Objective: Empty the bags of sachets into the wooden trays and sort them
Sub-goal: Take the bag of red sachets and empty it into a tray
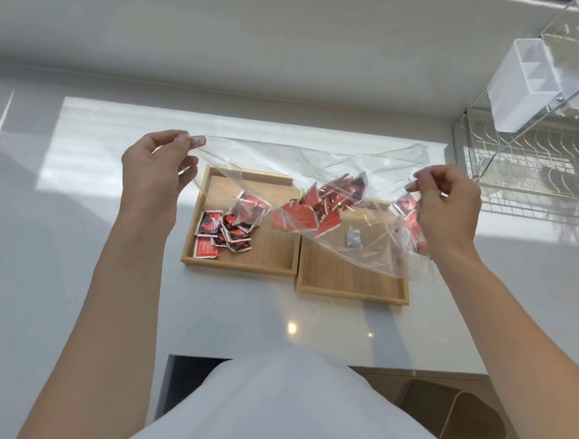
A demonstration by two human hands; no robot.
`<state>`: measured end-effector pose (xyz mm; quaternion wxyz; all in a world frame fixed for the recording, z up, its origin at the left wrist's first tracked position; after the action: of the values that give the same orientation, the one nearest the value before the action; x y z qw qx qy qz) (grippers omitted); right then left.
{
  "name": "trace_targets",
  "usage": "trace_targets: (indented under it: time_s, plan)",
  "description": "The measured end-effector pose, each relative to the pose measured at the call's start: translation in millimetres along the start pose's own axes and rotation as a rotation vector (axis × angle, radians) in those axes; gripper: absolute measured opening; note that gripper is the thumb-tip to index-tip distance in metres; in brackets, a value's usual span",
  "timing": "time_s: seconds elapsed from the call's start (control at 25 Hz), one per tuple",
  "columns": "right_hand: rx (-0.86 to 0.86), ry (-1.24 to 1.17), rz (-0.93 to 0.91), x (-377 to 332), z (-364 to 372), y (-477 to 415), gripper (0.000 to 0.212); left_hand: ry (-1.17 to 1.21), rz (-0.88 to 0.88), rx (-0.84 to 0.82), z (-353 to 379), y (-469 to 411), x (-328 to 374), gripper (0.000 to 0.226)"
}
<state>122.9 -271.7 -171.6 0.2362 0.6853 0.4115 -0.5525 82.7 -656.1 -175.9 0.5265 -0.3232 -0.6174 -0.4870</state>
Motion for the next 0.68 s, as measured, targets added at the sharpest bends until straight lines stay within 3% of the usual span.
trace_targets:
  time_s: [0.68]
  plan:
    - [-0.101, 0.058, -0.113, -29, 18, -9, 0.012, 0.061, -0.064, 0.088, -21, -3, -20, 0.009]
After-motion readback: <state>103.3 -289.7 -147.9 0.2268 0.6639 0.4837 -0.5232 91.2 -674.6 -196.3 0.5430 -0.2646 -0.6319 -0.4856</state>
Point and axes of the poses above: each hand's wrist, its own y-axis away from the middle knuckle, its own z-axis out of the palm, x = y × z, the point moved 5 cm from there along -y, towards the middle knuckle, and after that the axes turned 7 degrees about -y, right-handed, at the moved point
